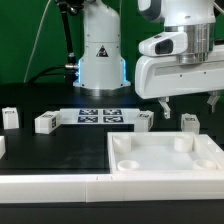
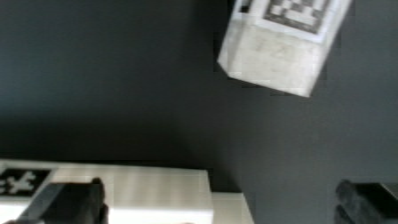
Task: Assemble one leg
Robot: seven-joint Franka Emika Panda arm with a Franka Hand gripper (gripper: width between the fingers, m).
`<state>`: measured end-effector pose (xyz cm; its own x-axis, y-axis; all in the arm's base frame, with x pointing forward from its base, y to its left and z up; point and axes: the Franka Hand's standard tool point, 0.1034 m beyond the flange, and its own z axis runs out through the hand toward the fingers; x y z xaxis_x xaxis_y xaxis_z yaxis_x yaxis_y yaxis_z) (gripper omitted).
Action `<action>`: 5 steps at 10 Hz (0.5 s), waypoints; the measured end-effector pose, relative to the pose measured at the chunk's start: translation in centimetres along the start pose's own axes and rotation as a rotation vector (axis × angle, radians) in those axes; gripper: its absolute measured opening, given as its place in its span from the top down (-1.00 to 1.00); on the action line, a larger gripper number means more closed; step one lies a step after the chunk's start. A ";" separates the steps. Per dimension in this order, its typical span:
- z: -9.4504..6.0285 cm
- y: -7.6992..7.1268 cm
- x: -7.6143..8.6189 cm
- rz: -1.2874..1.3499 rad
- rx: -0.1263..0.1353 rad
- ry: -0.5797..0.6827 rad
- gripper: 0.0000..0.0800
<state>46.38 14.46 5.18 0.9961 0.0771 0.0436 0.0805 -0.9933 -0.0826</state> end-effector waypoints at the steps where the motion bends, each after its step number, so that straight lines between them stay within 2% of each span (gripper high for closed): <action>1: 0.0 -0.1 0.0 0.041 0.003 -0.001 -0.62; 3: 0.1 -0.7 -0.2 0.248 0.016 -0.007 -0.62; 5: 0.2 -0.6 -0.4 0.242 0.012 -0.043 -0.62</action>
Offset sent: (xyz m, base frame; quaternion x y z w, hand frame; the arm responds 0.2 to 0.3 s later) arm -0.0088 0.0106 -0.0054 0.0200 0.0011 0.1668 0.9858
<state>45.89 15.06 5.02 0.9870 -0.1591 -0.0214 -0.1604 -0.9823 -0.0971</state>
